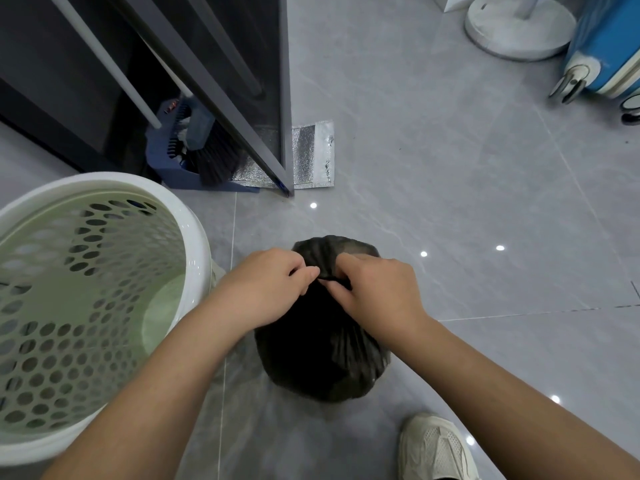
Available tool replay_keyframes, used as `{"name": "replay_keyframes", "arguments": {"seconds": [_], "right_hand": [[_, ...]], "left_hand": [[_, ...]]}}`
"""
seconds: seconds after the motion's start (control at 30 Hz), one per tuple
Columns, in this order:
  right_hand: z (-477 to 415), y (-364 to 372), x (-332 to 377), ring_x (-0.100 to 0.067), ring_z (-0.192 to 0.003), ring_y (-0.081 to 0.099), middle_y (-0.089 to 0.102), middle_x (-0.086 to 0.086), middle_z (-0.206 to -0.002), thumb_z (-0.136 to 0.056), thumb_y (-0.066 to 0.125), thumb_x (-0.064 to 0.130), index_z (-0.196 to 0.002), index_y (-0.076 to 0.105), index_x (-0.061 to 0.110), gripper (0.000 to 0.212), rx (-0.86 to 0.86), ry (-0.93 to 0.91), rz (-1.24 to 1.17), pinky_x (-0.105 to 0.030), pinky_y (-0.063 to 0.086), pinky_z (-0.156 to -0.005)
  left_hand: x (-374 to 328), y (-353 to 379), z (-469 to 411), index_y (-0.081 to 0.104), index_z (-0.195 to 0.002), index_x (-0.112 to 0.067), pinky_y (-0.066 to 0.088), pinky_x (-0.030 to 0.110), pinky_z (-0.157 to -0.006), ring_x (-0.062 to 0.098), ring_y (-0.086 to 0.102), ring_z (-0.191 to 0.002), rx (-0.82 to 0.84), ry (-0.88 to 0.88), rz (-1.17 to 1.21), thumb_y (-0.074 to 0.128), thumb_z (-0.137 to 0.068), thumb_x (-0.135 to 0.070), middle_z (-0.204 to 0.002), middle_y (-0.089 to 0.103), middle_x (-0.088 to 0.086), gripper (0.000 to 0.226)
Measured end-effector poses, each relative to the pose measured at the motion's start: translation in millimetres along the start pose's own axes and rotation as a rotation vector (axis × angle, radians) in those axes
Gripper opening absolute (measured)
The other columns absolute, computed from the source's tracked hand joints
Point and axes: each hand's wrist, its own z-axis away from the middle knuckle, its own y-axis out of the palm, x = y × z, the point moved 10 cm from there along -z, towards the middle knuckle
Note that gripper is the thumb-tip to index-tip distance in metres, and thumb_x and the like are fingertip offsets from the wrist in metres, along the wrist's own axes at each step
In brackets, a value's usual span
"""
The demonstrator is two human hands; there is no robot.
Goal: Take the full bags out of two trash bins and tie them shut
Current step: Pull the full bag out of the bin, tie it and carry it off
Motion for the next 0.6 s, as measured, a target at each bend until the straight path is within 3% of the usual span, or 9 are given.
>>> {"name": "replay_keyframes", "arguments": {"seconds": [0.13, 0.23, 0.4, 0.5, 0.6], "right_hand": [[-2.1, -4.9, 5.4, -0.02, -0.065, 0.048, 0.051, 0.001, -0.072, -0.075, 0.065, 0.031, -0.072, 0.05, 0.016, 0.021, -0.056, -0.066, -0.058, -0.03, 0.033, -0.054], [-1.8, 1.3, 7.7, -0.018, -0.061, 0.055, 0.057, 0.004, -0.07, -0.08, 0.067, 0.032, -0.081, 0.059, 0.018, 0.017, 0.016, -0.081, -0.049, -0.03, 0.042, -0.049], [-1.2, 1.7, 2.3, -0.017, -0.049, 0.052, 0.055, 0.005, -0.064, -0.081, 0.069, 0.039, -0.074, 0.065, 0.02, 0.02, 0.009, -0.045, 0.012, -0.022, 0.031, -0.042], [-3.0, -0.7, 7.2, -0.02, -0.065, 0.053, 0.054, 0.001, -0.073, -0.078, 0.072, 0.035, -0.069, 0.062, 0.016, 0.023, -0.013, -0.122, -0.036, -0.029, 0.037, -0.058], [-2.4, 3.7, 7.4, -0.022, -0.067, 0.056, 0.056, 0.0, -0.074, -0.081, 0.069, 0.036, -0.071, 0.057, 0.014, 0.027, 0.059, -0.126, -0.139, -0.026, 0.031, -0.053]], "left_hand": [[0.3, -2.3, 0.1, 0.057, -0.062, -0.022, 0.031, 0.029, -0.054, 0.009, 0.048, -0.058, -0.017, -0.006, -0.006, 0.05, -0.09, -0.043, -0.054, 0.048, -0.007, 0.036], [1.8, -2.6, 0.3, 0.058, -0.063, -0.023, 0.03, 0.029, -0.053, 0.009, 0.046, -0.056, -0.012, -0.017, 0.004, 0.051, -0.09, -0.043, -0.053, 0.046, -0.007, 0.035], [2.8, -5.1, 1.6, 0.059, -0.063, -0.022, 0.032, 0.029, -0.054, 0.01, 0.046, -0.056, -0.021, -0.023, 0.022, 0.05, -0.091, -0.042, -0.053, 0.047, -0.006, 0.036], [1.4, -7.5, 2.5, 0.058, -0.063, -0.022, 0.033, 0.029, -0.055, 0.01, 0.045, -0.056, -0.028, -0.016, 0.034, 0.05, -0.091, -0.041, -0.054, 0.047, -0.006, 0.035], [0.7, -8.8, 3.8, 0.058, -0.064, -0.022, 0.033, 0.029, -0.055, 0.009, 0.046, -0.056, -0.03, -0.006, 0.028, 0.05, -0.091, -0.042, -0.054, 0.048, -0.007, 0.034]]}}
